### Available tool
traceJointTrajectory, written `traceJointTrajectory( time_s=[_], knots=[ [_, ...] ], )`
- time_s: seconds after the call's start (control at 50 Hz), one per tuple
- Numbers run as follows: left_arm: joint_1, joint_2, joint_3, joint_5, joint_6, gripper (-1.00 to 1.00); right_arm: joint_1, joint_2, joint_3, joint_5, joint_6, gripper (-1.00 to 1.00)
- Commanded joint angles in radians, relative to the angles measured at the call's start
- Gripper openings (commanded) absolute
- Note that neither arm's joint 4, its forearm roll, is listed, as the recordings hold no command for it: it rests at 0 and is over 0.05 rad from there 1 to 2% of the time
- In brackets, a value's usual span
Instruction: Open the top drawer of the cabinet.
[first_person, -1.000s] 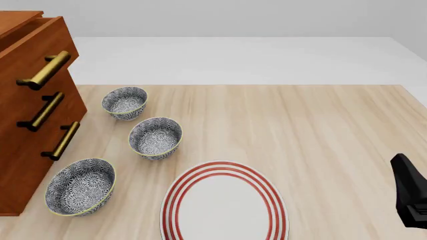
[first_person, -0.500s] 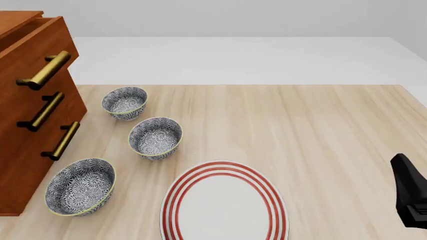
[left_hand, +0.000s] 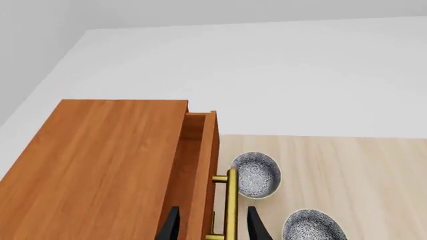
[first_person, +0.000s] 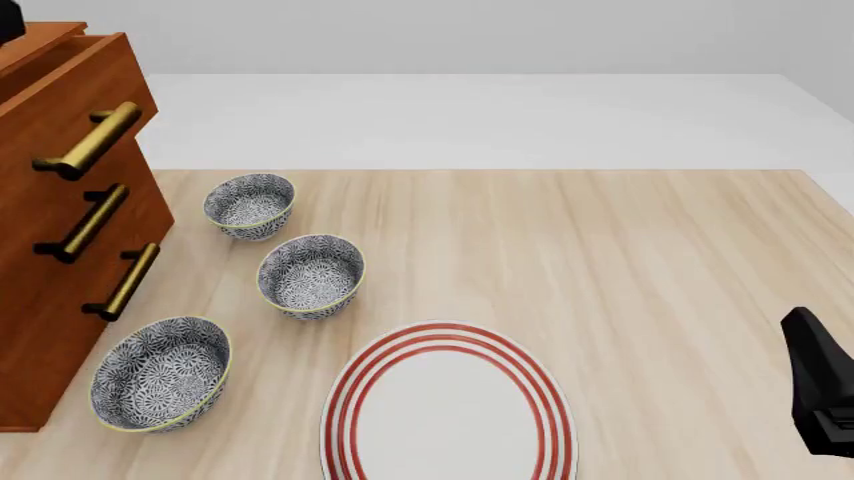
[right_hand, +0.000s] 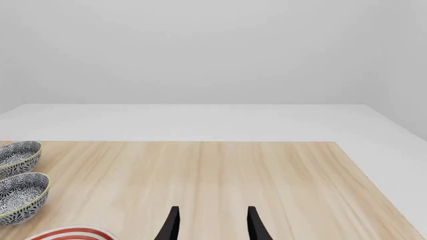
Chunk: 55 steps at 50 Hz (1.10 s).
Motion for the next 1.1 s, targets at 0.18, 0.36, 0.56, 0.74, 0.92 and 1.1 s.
traceJointTrajectory(
  time_s=[0.18,0.36,0.56,0.74,0.92,1.1],
  knots=[
    [0.023,0.053,0.024,-0.047,0.001,1.00,0.000,0.000,0.000,0.000,0.000,1.00],
    [0.022,0.067,0.043,-0.066,0.006,1.00,0.000,0.000,0.000,0.000,0.000,1.00],
    [0.025,0.080,0.067,-0.102,0.010,1.00,0.000,0.000,0.000,0.000,0.000,1.00],
    [0.029,0.096,0.069,-0.122,0.008,1.00,0.000,0.000,0.000,0.000,0.000,1.00],
    [0.031,0.115,0.081,-0.140,-0.004,1.00,0.000,0.000,0.000,0.000,0.000,1.00],
    [0.037,0.133,0.090,-0.161,-0.005,1.00,0.000,0.000,0.000,0.000,0.000,1.00]
  ],
)
